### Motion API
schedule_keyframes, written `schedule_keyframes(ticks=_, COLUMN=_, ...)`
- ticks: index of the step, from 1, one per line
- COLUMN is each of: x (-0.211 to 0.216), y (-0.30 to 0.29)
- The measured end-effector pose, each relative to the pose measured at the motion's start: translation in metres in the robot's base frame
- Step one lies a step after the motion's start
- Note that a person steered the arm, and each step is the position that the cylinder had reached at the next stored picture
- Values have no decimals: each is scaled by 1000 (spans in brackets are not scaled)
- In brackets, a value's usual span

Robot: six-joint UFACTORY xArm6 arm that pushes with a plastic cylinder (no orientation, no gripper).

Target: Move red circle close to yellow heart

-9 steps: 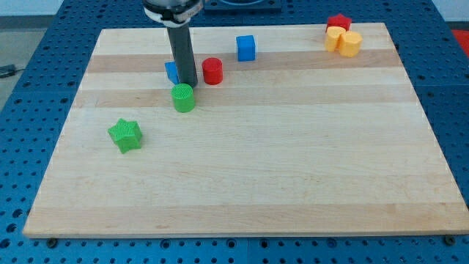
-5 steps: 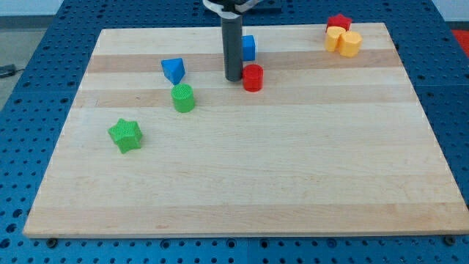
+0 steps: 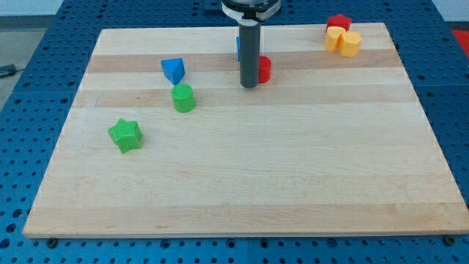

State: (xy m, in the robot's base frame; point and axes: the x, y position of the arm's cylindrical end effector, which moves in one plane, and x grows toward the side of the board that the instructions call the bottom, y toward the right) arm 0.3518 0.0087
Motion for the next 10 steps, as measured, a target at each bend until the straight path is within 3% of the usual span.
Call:
schedule_keyframes(ticks=7, x=-62, y=22)
schedule_keyframes(ticks=10, x=-67, y=100)
